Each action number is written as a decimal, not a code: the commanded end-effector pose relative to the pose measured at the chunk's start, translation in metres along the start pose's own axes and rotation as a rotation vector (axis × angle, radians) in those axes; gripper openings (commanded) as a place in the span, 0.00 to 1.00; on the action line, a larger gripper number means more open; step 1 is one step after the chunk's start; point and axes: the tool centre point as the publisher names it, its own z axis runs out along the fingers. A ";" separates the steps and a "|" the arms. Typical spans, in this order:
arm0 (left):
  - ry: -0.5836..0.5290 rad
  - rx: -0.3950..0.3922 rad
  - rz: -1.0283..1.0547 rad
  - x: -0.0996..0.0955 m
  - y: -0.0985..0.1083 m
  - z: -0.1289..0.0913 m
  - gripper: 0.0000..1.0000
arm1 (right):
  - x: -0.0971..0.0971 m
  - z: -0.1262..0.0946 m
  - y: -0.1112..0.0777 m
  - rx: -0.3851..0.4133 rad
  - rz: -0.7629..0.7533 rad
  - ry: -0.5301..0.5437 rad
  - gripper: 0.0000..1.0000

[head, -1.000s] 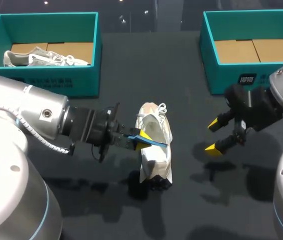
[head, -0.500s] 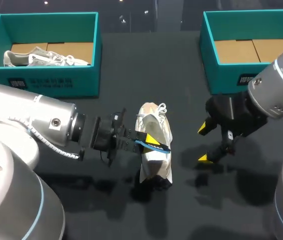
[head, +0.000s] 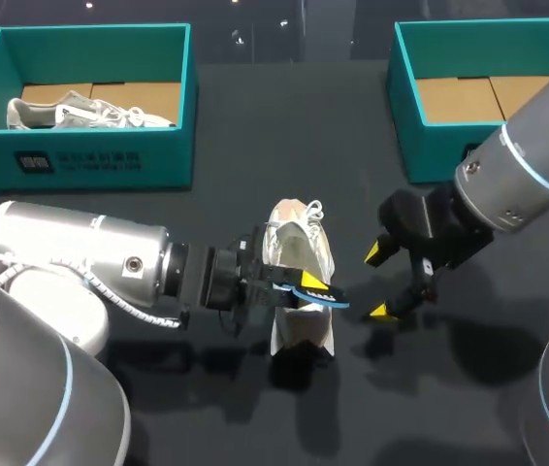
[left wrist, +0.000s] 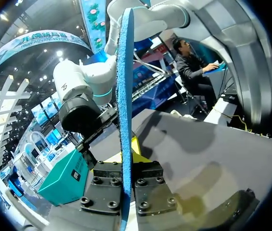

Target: Take the shoe out of the shoebox, open the shoe tongue, remove and reinsert the insole, then place the shoe into the shoebox

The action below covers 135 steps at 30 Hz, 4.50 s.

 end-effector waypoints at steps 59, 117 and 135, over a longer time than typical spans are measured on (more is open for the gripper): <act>0.006 0.063 0.009 0.011 0.006 -0.014 0.00 | -0.017 0.077 0.009 0.133 0.011 -0.038 1.00; -0.140 0.151 0.042 0.023 0.011 0.003 0.00 | -0.021 0.083 0.005 0.136 0.002 -0.033 1.00; -0.176 0.126 0.037 0.015 0.029 0.009 0.00 | -0.021 0.083 0.005 0.136 0.002 -0.033 1.00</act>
